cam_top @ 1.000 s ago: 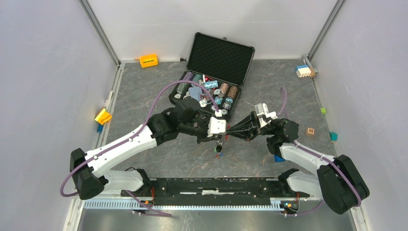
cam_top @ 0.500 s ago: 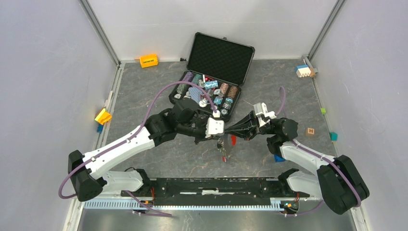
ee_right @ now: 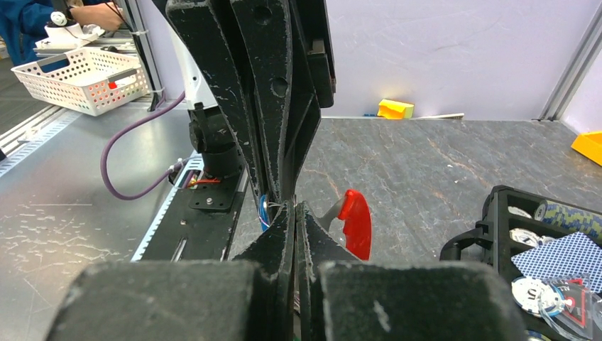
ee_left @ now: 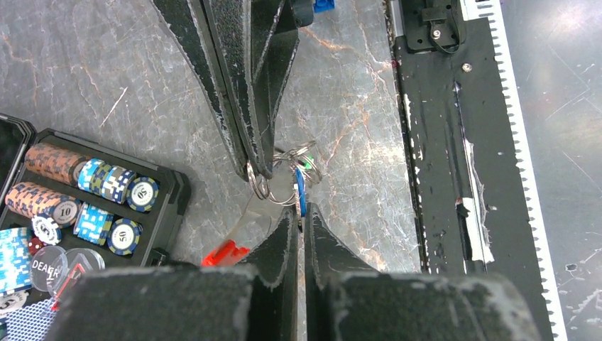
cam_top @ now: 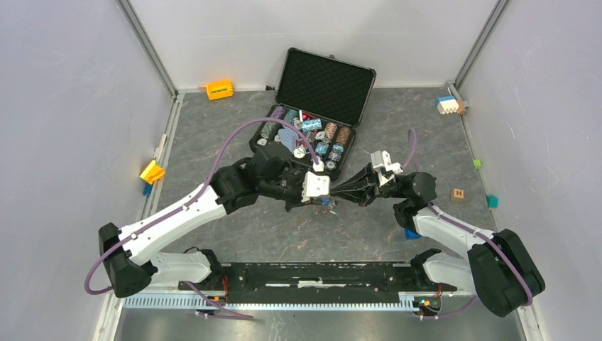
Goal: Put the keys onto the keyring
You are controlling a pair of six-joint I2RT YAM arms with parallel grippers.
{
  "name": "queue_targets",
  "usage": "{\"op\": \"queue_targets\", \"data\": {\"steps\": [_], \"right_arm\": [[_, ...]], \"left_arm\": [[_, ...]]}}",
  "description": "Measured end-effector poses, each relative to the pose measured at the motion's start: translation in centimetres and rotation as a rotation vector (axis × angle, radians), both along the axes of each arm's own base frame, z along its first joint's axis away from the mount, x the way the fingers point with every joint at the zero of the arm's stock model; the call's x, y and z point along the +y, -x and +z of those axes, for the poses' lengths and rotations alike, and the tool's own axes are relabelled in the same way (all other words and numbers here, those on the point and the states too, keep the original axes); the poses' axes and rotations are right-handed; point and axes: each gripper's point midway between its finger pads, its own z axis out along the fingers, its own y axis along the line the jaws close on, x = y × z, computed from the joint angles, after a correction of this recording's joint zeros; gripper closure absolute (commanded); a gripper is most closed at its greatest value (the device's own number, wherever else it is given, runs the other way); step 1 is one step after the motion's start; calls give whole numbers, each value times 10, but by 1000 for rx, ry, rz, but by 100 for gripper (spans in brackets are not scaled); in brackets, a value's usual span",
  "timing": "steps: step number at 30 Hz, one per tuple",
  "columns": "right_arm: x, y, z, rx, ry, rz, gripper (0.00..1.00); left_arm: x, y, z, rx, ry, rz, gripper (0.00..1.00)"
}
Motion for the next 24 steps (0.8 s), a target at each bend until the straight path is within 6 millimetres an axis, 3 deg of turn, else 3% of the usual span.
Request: {"op": "queue_targets", "data": {"steps": [10, 24], "right_arm": [[0, -1, -3, 4, 7, -4, 100], [0, -3, -3, 0, 8, -9, 100]], "left_arm": [[10, -5, -5, -25, -43, 36, 98], [15, -11, 13, -80, -55, 47, 98]]}}
